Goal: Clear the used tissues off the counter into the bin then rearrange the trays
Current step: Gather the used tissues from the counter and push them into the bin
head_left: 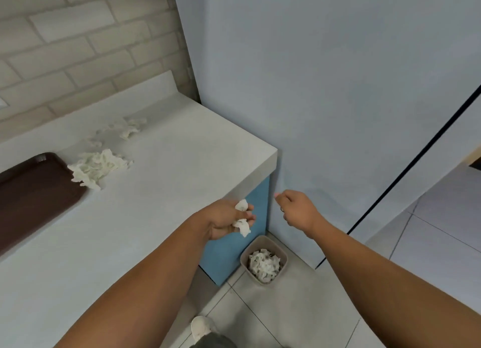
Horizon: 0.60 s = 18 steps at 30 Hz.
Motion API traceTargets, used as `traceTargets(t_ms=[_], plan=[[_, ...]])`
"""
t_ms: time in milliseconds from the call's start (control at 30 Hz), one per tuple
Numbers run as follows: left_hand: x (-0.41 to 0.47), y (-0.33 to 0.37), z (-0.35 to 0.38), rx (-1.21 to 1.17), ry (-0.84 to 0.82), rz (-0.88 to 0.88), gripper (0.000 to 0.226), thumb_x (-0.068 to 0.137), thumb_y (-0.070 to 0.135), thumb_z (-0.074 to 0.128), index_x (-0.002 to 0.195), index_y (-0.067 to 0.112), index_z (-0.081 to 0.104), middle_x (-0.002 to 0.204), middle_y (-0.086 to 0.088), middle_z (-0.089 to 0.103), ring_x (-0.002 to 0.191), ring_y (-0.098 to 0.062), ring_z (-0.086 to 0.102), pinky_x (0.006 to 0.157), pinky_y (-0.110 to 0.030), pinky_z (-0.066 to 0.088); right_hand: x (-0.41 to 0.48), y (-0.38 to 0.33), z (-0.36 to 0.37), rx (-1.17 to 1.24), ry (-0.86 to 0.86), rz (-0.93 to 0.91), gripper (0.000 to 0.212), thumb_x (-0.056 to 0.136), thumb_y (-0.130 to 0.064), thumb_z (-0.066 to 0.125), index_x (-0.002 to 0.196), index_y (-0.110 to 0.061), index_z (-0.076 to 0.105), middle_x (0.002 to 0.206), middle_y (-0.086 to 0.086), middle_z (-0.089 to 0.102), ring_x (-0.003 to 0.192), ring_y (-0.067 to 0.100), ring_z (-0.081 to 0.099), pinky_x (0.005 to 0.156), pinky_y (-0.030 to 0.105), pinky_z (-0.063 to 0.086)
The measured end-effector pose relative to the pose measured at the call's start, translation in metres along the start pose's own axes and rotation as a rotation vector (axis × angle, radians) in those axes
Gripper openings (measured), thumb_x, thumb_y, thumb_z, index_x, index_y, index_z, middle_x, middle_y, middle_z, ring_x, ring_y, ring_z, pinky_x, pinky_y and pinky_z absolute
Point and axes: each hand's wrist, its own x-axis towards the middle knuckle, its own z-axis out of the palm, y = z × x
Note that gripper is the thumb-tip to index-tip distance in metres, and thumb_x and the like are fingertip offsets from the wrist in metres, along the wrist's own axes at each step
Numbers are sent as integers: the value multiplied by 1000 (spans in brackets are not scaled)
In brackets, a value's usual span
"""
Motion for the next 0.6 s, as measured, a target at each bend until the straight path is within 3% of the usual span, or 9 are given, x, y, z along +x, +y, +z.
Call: traceTargets(t_ms=[67,133,233,300,367,433,467,533,600], plan=[[13,-24,12,8,-40,-49,23,98,2,57,120,5,57,94,-14,72,70,-19,68,77,-32,56,-4,23,1,57,31,65,48,98,-38,53,57,-18,38,55,2,44,50,17,40,59,35,35],[24,-49,24,24,-26,-97,17,100,11,57,117,10,57,91,-15,72,59,-16,65,61,-28,57,-12,45,5,74,35,134,50,96,-40,55,54,-17,42,54,9,53,45,17,45,56,32,39],[50,-85,35,32,107,-123,12,102,27,53,106,17,57,87,-11,72,44,-11,47,41,-21,42,-19,79,16,81,10,240,50,96,-40,56,56,-12,45,53,15,60,36,19,46,47,27,40],[78,-107,33,59,211,-95,21,100,38,55,99,18,59,74,-7,69,42,-11,37,39,-18,30,-15,107,26,85,24,320,49,95,-43,56,60,-12,44,49,11,52,37,22,44,44,28,39],[109,-129,29,94,268,-74,38,94,51,58,91,14,60,64,-7,59,42,-14,39,41,-21,29,-7,139,37,93,52,409,48,94,-46,56,60,-15,44,49,6,45,40,21,40,44,28,36],[142,-149,25,170,325,-76,61,89,64,54,98,4,63,74,-18,65,57,-32,60,45,-31,42,3,171,48,71,77,452,49,94,-50,54,60,-17,44,52,1,41,44,17,36,48,28,32],[160,-159,23,215,344,-88,71,87,68,49,106,0,62,93,-28,68,80,-46,66,51,-38,47,9,186,53,65,82,463,49,94,-52,53,60,-17,46,53,1,40,46,15,35,50,29,32],[194,-181,18,258,342,-134,91,81,78,41,120,-3,55,125,-31,56,113,-54,53,60,-48,53,22,214,63,34,74,487,51,95,-50,52,58,-15,49,51,-1,40,45,14,36,53,29,33],[229,-205,11,275,336,-203,108,70,88,36,125,-4,52,131,-30,51,120,-54,48,77,-59,53,37,243,74,-21,84,505,55,95,-47,53,52,-16,40,48,-3,35,46,15,35,55,29,32]])
